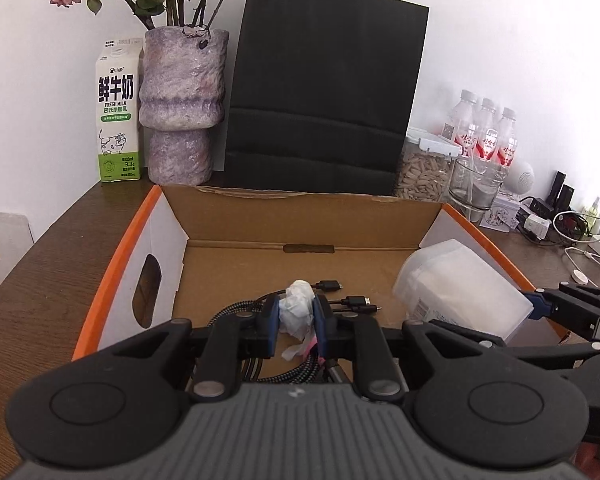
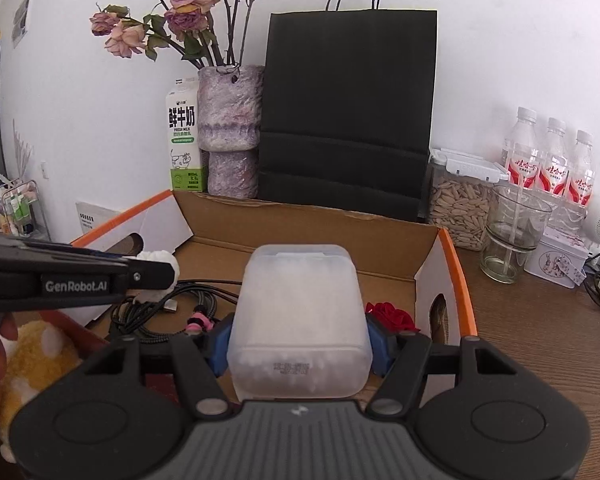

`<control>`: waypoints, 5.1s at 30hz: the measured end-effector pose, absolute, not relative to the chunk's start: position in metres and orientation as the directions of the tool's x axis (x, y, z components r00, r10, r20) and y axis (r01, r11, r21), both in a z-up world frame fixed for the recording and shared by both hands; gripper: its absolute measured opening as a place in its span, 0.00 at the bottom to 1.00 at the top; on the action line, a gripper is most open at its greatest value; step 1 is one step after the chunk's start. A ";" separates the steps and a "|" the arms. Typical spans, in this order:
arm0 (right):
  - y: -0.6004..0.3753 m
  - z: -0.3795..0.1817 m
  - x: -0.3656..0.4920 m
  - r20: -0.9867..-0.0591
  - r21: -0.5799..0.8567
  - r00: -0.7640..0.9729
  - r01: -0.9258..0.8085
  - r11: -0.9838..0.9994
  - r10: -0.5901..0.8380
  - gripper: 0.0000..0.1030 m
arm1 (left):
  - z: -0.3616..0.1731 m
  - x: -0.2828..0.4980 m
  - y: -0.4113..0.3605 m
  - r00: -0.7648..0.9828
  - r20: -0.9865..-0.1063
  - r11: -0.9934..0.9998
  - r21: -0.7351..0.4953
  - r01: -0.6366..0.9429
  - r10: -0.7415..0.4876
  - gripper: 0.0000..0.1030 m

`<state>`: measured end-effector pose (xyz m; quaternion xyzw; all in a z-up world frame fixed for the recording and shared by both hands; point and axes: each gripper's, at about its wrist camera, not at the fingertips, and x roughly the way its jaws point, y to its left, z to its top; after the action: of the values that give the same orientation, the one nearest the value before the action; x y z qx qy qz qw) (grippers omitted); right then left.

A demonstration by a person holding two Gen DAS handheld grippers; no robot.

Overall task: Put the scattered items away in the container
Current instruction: 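Carry the tissue and plastic box into the cardboard box with both tools, then open both tools to drop the tissue and plastic box in the box, then withdraw both tools from the box toward the plush toy and sponge, then grasp the white-and-yellow plush toy with the left tool while the right tool grasps the yellow sponge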

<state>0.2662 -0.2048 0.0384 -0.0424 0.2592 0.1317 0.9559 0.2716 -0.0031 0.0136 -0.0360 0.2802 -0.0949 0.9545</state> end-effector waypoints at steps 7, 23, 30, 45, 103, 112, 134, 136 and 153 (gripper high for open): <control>-0.206 0.042 0.264 -0.493 -0.004 0.842 -0.254 0.967 0.219 0.95 | 0.019 0.268 -0.004 0.854 -0.500 0.990 -0.091 0.112 -0.143 0.90; -0.207 0.050 0.261 -0.484 -0.009 0.849 -0.247 0.969 0.211 1.00 | 0.023 0.266 -0.005 0.873 -0.483 0.997 -0.049 0.054 -0.071 1.00; -0.208 0.054 0.258 -0.474 -0.011 0.855 -0.246 0.969 0.212 1.00 | 0.028 0.262 -0.006 0.884 -0.463 0.998 -0.046 0.050 -0.066 1.00; -0.208 0.075 0.221 -0.427 -0.012 0.880 -0.237 0.971 0.209 1.00 | 0.051 0.221 -0.005 0.914 -0.400 0.997 -0.067 0.046 -0.069 1.00; -0.289 0.005 0.094 -0.603 -0.036 0.797 -0.063 0.997 0.029 1.00 | -0.001 0.101 0.046 0.823 -0.567 0.999 0.047 -0.016 0.040 1.00; -0.291 0.003 0.107 -0.617 -0.054 0.787 -0.048 0.997 0.005 1.00 | -0.018 0.136 0.061 0.790 -0.604 0.989 0.146 -0.026 0.109 1.00; -0.297 0.000 0.148 -0.628 -0.084 0.777 -0.029 0.996 -0.030 0.87 | -0.031 0.144 0.061 0.827 -0.562 0.966 0.205 0.157 -0.015 0.54; -0.301 0.000 0.154 -0.629 -0.076 0.776 -0.022 0.997 -0.031 0.77 | -0.031 0.140 0.061 0.830 -0.558 0.974 0.192 0.123 0.006 0.53; -0.308 0.002 0.144 -0.594 0.013 0.802 -0.059 0.998 0.055 0.19 | -0.021 0.106 0.063 0.846 -0.529 0.995 0.103 -0.013 0.065 0.48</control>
<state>0.1442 -0.3076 0.0016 -0.0034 0.3129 0.0302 0.9493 0.1056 0.0628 -0.0211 0.0477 0.2767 0.0203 0.9596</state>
